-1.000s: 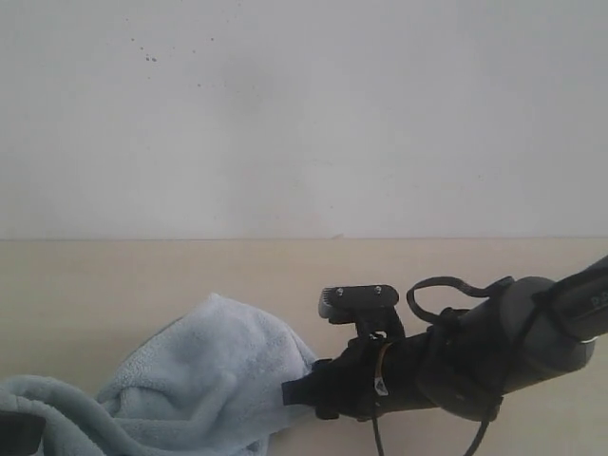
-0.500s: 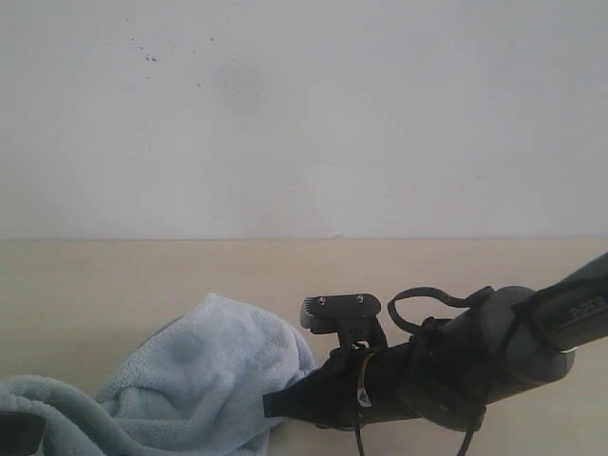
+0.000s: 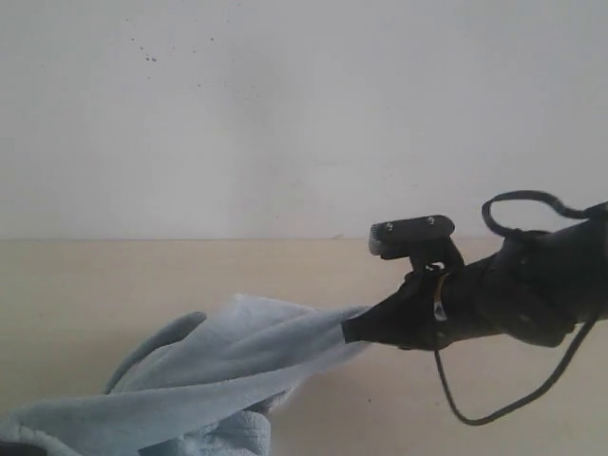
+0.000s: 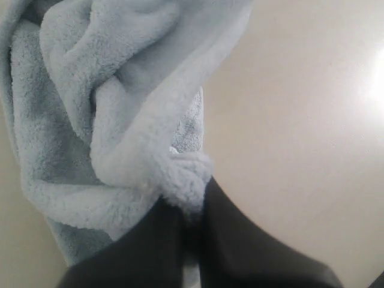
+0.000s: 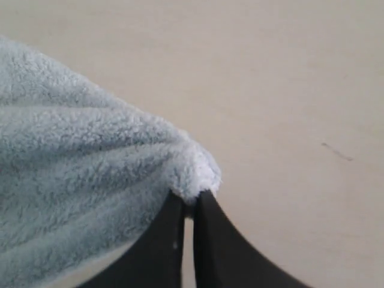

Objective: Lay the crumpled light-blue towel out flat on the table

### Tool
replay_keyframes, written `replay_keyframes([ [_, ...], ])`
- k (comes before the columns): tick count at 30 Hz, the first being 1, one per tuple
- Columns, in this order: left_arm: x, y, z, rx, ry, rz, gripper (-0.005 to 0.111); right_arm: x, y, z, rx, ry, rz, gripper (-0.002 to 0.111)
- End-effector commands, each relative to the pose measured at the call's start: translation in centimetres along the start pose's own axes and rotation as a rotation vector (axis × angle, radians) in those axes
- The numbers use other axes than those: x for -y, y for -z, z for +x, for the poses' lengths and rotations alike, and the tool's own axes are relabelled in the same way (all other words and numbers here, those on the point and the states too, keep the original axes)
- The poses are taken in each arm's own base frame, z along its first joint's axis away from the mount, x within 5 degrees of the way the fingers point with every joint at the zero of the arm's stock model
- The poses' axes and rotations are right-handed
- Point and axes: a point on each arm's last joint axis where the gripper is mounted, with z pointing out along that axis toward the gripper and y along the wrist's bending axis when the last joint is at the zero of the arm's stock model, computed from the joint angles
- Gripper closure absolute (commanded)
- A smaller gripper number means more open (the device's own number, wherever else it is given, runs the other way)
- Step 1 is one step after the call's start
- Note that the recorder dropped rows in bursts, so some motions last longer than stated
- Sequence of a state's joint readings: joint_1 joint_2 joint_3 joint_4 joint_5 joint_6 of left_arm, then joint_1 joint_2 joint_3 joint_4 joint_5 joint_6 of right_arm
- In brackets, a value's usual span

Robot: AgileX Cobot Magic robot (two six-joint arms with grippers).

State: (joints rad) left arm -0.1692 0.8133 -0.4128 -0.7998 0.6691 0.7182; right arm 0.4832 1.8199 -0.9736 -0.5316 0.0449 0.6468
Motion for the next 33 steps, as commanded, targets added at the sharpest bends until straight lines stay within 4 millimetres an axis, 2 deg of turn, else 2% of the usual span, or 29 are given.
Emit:
replay_keyframes([
  [1,0.1,0.0,0.0,0.008,0.022,0.011,0.103,1.2,3.8,-2.0,0.053,0.079,0.060,0.107],
  [5,0.7,0.6,-0.9,0.019,-0.002,0.049,0.103,1.4,8.2,-4.3,0.190,0.070,0.063,0.107],
  [10,2.3,3.1,-4.0,0.106,-0.074,0.103,0.103,2.5,15.2,-6.2,0.340,0.141,0.142,0.107],
  [14,4.0,5.9,-6.4,0.192,-0.149,0.135,0.103,4.1,20.4,-6.2,0.400,0.124,0.247,0.107],
  [17,5.3,8.1,-7.6,0.244,-0.200,0.169,0.103,4.5,24.3,-5.9,0.458,0.156,0.312,0.107],
  [18,5.7,8.8,-7.8,0.253,-0.210,0.179,0.103,4.6,25.0,-5.7,0.466,0.171,0.329,0.107],
  [20,6.5,9.9,-8.0,0.259,-0.232,0.203,0.103,4.6,27.7,-5.4,0.526,0.181,0.353,0.107],
  [21,7.1,10.7,-8.0,0.249,-0.260,0.228,0.103,4.7,29.6,-4.9,0.564,0.177,0.375,0.107],
  [23,7.8,11.3,-7.4,0.205,-0.289,0.274,0.103,4.8,32.0,-3.9,0.593,0.162,0.406,0.107],
  [26,8.1,11.4,-6.8,0.146,-0.302,0.311,0.103,5.0,33.8,-2.7,0.574,0.180,0.446,0.107],
  [30,7.9,11.1,-7.0,0.134,-0.281,0.311,0.103,5.7,33.6,-1.7,0.439,0.203,0.515,0.107],
  [33,7.7,10.6,-7.3,0.118,-0.270,0.314,0.103,5.7,33.8,-1.9,0.455,0.244,0.540,0.107],
])
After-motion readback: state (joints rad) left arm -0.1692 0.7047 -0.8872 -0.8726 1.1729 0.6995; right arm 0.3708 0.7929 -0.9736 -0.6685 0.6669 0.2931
